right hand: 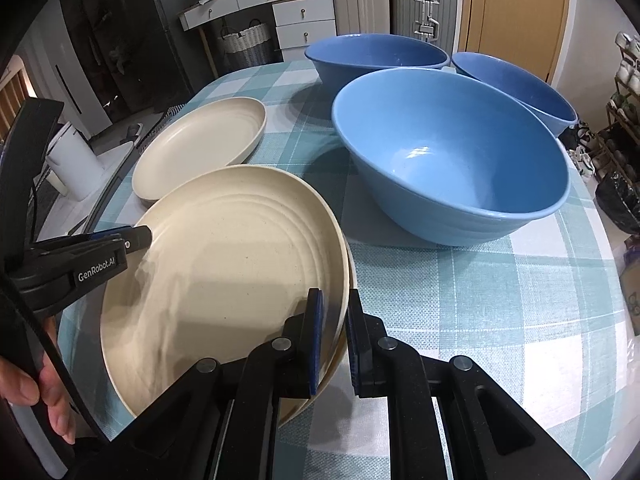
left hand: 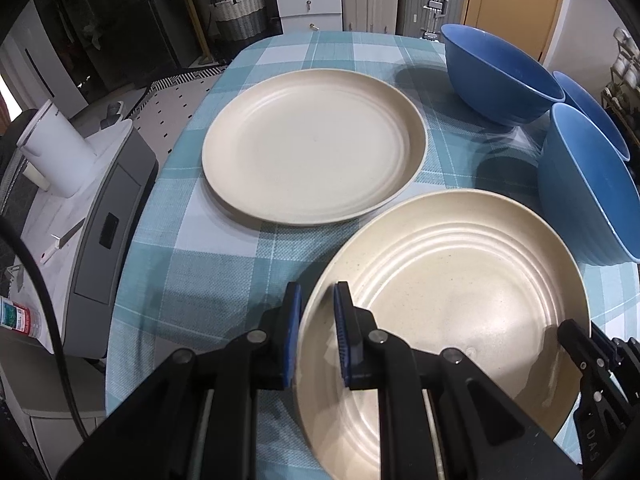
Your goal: Organize plates and bowls
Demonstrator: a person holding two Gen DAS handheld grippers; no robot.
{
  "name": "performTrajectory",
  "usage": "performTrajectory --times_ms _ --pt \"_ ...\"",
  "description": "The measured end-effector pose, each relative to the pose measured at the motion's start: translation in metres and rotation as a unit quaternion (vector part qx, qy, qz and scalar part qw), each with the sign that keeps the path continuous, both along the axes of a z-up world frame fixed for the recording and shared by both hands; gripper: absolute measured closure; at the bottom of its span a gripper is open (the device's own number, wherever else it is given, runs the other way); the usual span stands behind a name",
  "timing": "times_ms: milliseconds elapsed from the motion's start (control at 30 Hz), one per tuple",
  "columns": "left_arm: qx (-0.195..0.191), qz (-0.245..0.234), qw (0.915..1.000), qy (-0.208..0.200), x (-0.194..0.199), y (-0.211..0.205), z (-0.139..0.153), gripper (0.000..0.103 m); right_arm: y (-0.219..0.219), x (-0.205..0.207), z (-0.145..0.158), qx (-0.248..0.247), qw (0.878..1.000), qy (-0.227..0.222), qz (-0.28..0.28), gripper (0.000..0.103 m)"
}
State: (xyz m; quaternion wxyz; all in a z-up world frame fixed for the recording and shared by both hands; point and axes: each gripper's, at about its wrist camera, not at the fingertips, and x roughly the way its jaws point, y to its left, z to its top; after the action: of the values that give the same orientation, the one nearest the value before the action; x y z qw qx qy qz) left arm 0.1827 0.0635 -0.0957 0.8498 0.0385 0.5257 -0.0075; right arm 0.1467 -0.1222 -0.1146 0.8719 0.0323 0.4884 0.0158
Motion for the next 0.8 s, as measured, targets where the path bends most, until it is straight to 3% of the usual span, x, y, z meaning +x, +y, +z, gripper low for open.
performTrajectory --times_ms 800 --pt "0.006 -0.005 1.0 -0.006 -0.004 -0.007 -0.001 0.089 0.009 -0.003 -0.009 -0.044 0.999 0.0 0.009 0.09"
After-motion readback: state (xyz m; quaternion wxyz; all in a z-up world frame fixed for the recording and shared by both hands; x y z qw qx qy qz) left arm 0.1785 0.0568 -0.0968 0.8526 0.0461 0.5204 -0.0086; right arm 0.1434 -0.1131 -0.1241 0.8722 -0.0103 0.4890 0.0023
